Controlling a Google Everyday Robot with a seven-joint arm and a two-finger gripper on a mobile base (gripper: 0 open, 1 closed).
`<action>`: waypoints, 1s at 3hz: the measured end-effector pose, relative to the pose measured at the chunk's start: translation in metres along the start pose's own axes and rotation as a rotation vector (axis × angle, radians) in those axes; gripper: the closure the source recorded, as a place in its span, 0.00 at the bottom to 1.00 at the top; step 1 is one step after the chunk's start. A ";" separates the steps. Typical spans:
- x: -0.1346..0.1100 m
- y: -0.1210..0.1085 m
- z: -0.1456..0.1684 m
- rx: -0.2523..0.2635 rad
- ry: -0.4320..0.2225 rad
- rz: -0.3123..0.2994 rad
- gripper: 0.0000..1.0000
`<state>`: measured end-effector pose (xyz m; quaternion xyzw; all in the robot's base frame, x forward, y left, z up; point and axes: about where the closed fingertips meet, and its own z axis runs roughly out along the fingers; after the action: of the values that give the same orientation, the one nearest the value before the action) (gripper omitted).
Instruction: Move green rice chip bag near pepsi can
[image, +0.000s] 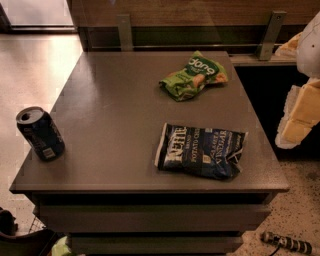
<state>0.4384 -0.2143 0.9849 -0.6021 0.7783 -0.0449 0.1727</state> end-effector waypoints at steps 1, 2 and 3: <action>-0.001 -0.004 0.001 0.014 0.004 -0.013 0.00; -0.006 -0.033 0.006 0.095 0.028 -0.103 0.00; -0.028 -0.083 0.024 0.122 -0.006 -0.258 0.00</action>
Offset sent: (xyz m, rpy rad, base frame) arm 0.0495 -0.0047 0.0051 -0.1287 -0.1489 0.0983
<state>0.5288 -0.2074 0.9918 -0.6858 0.6897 -0.1122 0.2038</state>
